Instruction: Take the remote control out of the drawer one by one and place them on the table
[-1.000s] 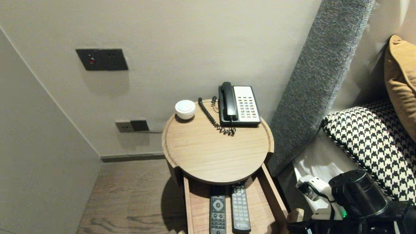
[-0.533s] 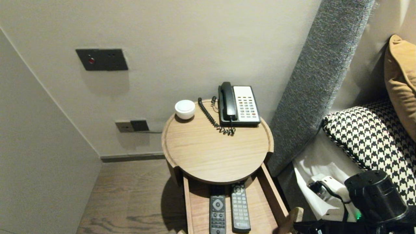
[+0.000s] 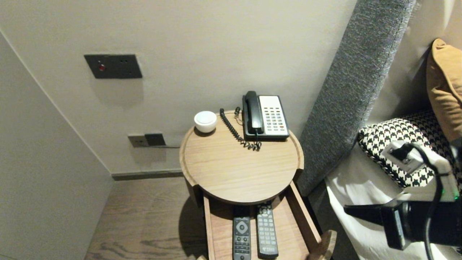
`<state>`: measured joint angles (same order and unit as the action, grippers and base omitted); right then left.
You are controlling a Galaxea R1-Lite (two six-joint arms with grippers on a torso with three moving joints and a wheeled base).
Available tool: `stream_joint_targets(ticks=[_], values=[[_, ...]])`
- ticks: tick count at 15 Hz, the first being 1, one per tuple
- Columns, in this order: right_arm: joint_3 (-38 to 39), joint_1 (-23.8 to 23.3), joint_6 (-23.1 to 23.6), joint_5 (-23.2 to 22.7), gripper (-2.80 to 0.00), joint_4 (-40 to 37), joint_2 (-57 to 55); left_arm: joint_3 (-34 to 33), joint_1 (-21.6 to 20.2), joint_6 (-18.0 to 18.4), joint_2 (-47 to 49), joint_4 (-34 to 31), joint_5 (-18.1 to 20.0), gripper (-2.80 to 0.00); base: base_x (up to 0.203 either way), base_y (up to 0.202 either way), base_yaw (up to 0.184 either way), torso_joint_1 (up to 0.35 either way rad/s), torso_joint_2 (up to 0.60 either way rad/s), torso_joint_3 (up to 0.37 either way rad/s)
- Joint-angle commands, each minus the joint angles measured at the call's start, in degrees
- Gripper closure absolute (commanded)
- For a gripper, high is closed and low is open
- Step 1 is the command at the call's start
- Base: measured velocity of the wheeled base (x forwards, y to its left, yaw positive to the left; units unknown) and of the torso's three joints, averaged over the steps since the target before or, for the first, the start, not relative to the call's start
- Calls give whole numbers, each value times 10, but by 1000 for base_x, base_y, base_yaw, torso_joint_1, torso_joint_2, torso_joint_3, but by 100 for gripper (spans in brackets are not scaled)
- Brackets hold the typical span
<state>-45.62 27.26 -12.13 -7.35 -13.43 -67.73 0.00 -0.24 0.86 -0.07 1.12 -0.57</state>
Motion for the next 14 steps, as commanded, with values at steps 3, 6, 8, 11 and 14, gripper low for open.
stream_joint_targets(ticks=[3,6,8,11,14], values=[[-131,-31,13,21,0,-137,24,0,0,0,1,0,0,0,0,0,0,0,0,0],[-172,-59,32,22,0,-182,24,0,0,0,1,0,0,0,0,0,0,0,0,0],[-219,-62,34,20,0,-255,20,0,0,0,1,0,0,0,0,0,0,0,0,0],[-249,-68,32,20,0,-315,14,0,0,0,1,0,0,0,0,0,0,0,0,0],[-257,-62,29,16,0,-383,14,0,0,0,1,0,0,0,0,0,0,0,0,0]])
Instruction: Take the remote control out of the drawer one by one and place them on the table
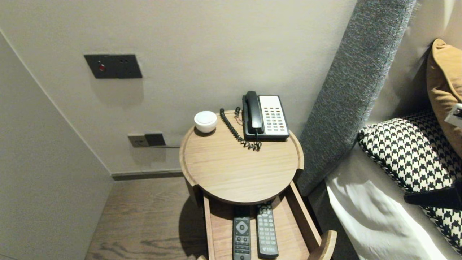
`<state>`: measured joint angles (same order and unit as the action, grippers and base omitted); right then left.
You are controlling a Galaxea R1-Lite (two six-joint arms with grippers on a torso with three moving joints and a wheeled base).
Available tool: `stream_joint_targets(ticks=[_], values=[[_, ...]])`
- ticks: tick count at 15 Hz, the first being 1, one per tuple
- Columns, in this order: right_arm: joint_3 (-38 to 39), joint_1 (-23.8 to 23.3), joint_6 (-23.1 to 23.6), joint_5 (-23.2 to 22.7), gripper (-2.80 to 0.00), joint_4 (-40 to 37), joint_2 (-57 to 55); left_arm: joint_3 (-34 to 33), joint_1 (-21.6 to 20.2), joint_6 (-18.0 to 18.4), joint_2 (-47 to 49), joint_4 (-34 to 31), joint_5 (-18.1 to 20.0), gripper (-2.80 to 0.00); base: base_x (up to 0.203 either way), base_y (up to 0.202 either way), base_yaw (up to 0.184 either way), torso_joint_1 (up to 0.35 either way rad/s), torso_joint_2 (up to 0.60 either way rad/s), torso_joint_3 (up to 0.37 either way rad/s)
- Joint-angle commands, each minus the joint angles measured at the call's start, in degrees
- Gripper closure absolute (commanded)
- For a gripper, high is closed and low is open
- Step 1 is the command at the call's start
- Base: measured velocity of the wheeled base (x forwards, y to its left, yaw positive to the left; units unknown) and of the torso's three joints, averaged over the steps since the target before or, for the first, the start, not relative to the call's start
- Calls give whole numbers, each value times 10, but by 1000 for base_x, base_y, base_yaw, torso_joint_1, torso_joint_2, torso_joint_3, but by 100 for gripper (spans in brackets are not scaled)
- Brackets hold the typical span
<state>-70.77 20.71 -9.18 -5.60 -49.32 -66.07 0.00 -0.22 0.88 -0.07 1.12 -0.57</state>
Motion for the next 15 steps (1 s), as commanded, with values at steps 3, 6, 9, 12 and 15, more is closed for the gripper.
stream_joint_targets(ticks=[3,6,9,12,15], values=[[-14,16,0,-1,0,-43,-4,0,0,0,1,0,0,0,0,0,0,0,0,0],[-11,54,0,-1,0,-46,-48,0,0,0,1,0,0,0,0,0,0,0,0,0],[-20,76,-2,-7,0,-31,-125,0,0,0,1,0,0,0,0,0,0,0,0,0],[-23,83,-2,-12,0,55,-189,0,0,0,1,0,0,0,0,0,0,0,0,0],[9,86,-4,-13,0,95,-208,0,0,0,1,0,0,0,0,0,0,0,0,0]])
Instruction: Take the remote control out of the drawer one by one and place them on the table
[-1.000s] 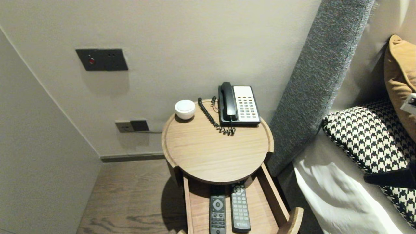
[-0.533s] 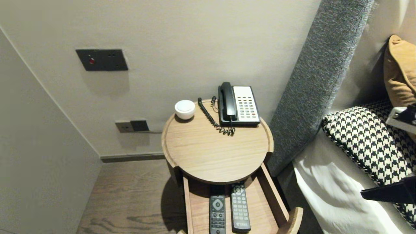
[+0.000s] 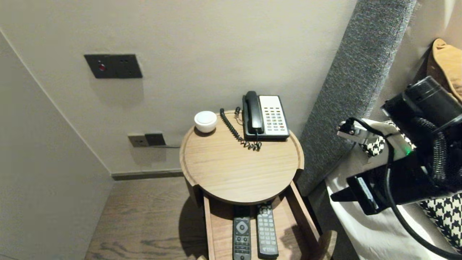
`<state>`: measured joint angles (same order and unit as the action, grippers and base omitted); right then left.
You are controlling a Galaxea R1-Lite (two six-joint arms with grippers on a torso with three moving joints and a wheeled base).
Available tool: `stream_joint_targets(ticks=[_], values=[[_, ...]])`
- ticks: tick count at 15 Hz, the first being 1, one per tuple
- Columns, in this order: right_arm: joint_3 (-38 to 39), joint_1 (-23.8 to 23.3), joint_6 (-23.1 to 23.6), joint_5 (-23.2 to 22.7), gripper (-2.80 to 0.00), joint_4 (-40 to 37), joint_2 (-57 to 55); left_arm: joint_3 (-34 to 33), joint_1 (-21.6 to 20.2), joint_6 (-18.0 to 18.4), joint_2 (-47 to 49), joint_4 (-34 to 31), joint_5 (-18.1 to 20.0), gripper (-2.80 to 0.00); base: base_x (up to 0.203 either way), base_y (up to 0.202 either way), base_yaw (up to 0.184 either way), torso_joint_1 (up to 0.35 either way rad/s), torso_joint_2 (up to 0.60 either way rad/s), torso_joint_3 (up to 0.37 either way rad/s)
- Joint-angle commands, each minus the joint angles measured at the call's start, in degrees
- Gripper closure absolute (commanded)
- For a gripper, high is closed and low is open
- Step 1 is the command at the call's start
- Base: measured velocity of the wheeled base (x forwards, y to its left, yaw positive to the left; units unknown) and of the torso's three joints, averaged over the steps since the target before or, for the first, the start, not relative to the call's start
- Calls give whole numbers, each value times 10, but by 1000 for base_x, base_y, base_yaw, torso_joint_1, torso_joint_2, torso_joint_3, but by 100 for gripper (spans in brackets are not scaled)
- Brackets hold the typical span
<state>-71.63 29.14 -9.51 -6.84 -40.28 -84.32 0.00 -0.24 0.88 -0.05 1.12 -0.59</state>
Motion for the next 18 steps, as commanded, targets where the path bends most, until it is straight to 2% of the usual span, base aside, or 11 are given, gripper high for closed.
stream_joint_targets(ticks=[1,3,4,11,15,16,18], values=[[40,2,-1,-1,0,29,-30,0,0,0,0,0,0,0,0,0,0,0,0,0],[82,13,-11,-1,0,100,-47,0,0,0,0,0,0,0,0,0,0,0,0,0],[89,18,-27,-1,-280,131,-62,0,0,0,0,0,0,0,0,0,0,0,0,0],[89,70,-92,6,-280,230,-184,0,0,0,0,0,0,0,0,0,0,0,0,0],[103,80,-115,56,-280,237,-206,0,0,0,0,0,0,0,0,0,0,0,0,0],[110,81,-120,58,-280,248,-205,0,0,0,0,0,0,0,0,0,0,0,0,0],[124,92,-137,90,-280,273,-210,0,0,1,0,0,0,0,0,0,0,0,0,0]])
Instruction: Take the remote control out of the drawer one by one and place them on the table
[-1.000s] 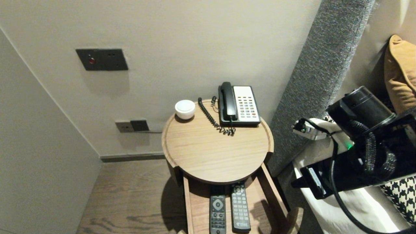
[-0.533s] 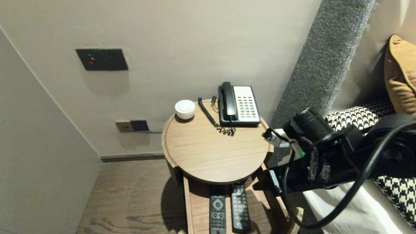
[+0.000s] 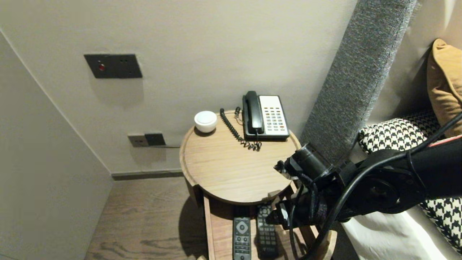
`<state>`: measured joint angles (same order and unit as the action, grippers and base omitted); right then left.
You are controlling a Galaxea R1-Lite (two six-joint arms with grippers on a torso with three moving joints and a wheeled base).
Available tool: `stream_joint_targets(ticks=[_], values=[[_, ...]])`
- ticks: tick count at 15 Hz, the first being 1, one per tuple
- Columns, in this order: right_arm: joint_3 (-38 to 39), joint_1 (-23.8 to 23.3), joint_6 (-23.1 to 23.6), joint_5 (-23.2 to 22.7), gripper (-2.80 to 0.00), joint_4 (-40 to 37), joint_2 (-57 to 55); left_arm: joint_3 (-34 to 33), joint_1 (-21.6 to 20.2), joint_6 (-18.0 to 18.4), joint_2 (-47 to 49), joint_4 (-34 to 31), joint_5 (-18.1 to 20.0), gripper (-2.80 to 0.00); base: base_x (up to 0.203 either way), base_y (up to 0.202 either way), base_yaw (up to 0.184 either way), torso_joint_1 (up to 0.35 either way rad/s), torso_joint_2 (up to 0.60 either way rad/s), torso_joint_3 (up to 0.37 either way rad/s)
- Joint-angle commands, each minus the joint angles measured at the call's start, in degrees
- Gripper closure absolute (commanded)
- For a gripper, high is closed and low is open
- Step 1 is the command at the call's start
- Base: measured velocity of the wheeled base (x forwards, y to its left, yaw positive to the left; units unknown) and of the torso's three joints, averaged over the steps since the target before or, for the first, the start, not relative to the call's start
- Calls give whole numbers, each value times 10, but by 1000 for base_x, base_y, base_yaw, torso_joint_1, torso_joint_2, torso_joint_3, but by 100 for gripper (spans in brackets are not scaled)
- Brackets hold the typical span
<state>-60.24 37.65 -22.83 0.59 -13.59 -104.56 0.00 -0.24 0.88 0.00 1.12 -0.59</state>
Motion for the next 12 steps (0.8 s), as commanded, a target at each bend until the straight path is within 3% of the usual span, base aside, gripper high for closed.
stream_joint_targets(ticks=[1,12], values=[[21,14,-5,49,-280,22,-16,0,0,0,0,0,0,0,0,0,0,0,0,0],[49,35,-12,69,-280,114,-80,0,0,0,0,0,0,0,0,0,0,0,0,0]])
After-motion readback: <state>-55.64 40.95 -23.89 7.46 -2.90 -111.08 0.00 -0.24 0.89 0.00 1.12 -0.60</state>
